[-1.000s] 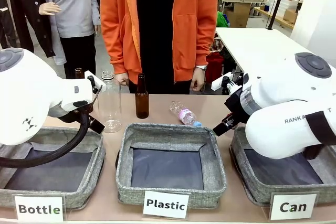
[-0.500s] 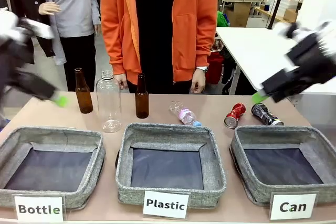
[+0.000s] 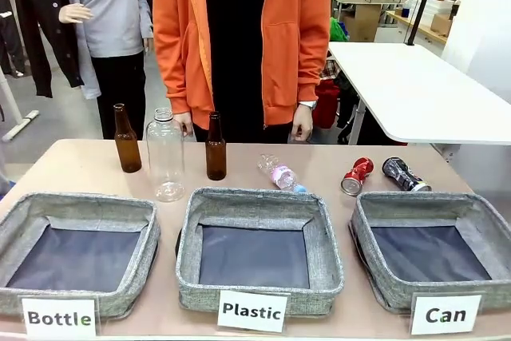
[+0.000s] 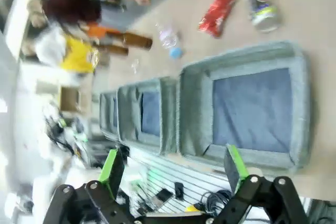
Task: Sort the can waste into the basket.
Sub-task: Pick up the can waste from the table and place it in the right Fabric basket.
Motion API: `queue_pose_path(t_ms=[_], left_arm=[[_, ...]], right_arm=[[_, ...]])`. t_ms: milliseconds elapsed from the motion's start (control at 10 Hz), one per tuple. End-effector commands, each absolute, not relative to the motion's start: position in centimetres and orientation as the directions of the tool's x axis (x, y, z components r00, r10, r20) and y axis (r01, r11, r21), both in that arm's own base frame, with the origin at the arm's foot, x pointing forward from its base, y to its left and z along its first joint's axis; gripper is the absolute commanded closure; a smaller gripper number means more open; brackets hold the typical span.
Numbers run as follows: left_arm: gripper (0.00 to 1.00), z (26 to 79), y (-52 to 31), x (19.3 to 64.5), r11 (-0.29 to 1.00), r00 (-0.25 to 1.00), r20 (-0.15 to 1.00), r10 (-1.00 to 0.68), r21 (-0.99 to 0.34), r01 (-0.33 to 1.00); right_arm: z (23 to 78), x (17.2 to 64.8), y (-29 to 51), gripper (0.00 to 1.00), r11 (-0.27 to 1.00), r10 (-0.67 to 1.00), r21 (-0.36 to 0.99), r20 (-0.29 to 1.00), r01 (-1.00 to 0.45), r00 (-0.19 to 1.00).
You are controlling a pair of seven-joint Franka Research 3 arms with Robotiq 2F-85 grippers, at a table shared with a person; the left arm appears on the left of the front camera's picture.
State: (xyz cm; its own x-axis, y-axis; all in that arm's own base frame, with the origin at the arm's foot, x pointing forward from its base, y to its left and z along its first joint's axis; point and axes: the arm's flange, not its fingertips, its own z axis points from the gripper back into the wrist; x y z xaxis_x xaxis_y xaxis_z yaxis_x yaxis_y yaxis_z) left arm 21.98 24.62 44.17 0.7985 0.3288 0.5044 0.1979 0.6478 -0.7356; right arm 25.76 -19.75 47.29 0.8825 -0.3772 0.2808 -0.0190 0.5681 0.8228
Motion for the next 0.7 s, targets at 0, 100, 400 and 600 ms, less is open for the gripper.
queue_pose_path(t_ms=[0, 100, 400, 600], left_arm=[[0.00, 39.9, 24.0, 23.6, 0.516, 0.727, 0.485, 0.486, -0.831, 0.209], [0.00, 40.0, 22.2, 25.2, 0.517, 0.713, 0.491, 0.500, -0.830, 0.209], [0.00, 40.0, 27.3, 22.0, 0.524, 0.734, 0.446, 0.512, -0.839, 0.144], [0.00, 40.0, 27.3, 22.0, 0.524, 0.734, 0.446, 0.512, -0.839, 0.144]], right_arm=[[42.4, 26.9, -22.4, 0.00, 0.431, -0.514, 0.902, 0.227, 0.021, 0.827], [40.6, 27.0, -23.9, 0.00, 0.406, -0.601, 0.908, 0.178, 0.106, 0.779], [41.5, 24.6, -25.0, 0.00, 0.435, -0.563, 0.894, 0.176, 0.108, 0.808], [41.5, 24.6, -25.0, 0.00, 0.435, -0.563, 0.894, 0.176, 0.108, 0.808]])
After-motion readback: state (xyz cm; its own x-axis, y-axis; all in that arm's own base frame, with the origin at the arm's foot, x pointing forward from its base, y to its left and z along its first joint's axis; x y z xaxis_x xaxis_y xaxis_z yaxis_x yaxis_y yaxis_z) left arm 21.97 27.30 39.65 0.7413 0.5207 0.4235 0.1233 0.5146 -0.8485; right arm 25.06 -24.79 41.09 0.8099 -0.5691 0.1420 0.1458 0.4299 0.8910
